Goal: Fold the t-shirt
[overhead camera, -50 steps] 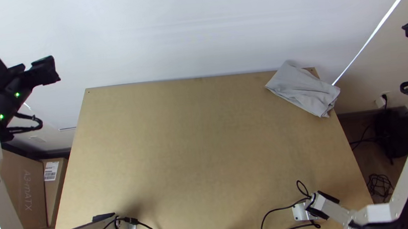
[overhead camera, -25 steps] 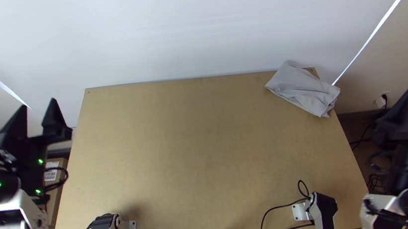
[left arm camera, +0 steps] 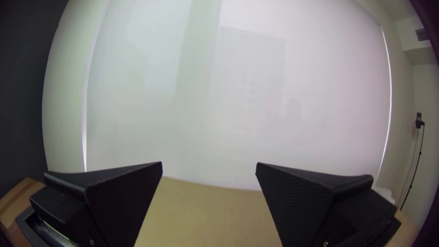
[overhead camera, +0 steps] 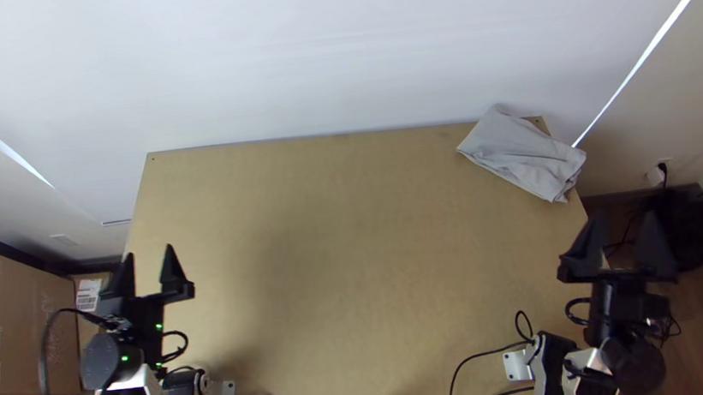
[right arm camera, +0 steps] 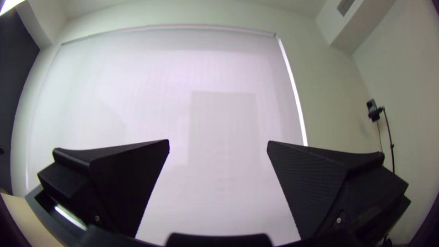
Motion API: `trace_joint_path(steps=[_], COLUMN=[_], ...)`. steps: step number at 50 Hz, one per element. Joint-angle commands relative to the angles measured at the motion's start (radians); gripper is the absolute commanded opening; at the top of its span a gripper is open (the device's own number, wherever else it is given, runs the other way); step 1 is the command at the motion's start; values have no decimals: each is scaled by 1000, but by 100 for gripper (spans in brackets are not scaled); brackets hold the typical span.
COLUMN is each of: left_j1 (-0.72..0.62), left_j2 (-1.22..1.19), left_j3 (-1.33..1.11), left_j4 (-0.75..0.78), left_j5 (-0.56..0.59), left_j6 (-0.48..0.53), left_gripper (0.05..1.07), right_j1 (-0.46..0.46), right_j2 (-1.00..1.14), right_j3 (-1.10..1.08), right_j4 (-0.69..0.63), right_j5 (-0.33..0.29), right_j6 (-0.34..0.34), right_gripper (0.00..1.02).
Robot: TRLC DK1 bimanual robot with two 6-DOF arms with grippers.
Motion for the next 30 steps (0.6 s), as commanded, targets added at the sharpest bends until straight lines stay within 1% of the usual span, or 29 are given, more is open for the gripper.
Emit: trace_joint_path(steps=[1, 3, 5, 7, 10, 11, 13, 15, 20, 22, 25, 30], left_j1=[-20, -26, -31, -32, -35, -38, -46, -48, -66, -68, -64, -60], left_j2=[-115, -133, -131, -130, -130, -130, -130, -130, -130, -131, -128, -130], left_j3=[-151, -204, -222, -250, -300, -314, -345, -352, -352, -352, -345, -346], left_j4=[57, 101, 112, 141, 198, 207, 218, 184, 160, 149, 87, 97], left_j5=[6, 11, 12, 12, 14, 15, 15, 15, 15, 17, 18, 20], left_j6=[-22, -7, 7, 12, 15, 15, 15, 9, -42, -51, -43, -43], left_gripper=[103, 102, 102, 102, 102, 102, 103, 103, 103, 103, 103, 103], right_j1=[66, 95, 109, 110, 115, 117, 126, 141, 147, 149, 149, 143], right_j2=[-6, -6, -6, -4, -3, -3, -3, -3, -3, 1, -1, 1], right_j3=[-160, -217, -266, -289, -289, -289, -289, -289, -289, -289, -289, -289], right_j4=[21, 24, 25, 14, -87, -99, -121, -164, -314, -315, -318, -317], right_j5=[-7, -4, 10, 15, 19, 19, 18, 18, 19, 19, 21, 24], right_j6=[-33, -51, -76, -69, -68, -66, -45, -28, -36, -36, -39, -39], right_gripper=[98, 98, 98, 98, 98, 98, 98, 98, 98, 98, 98, 98])
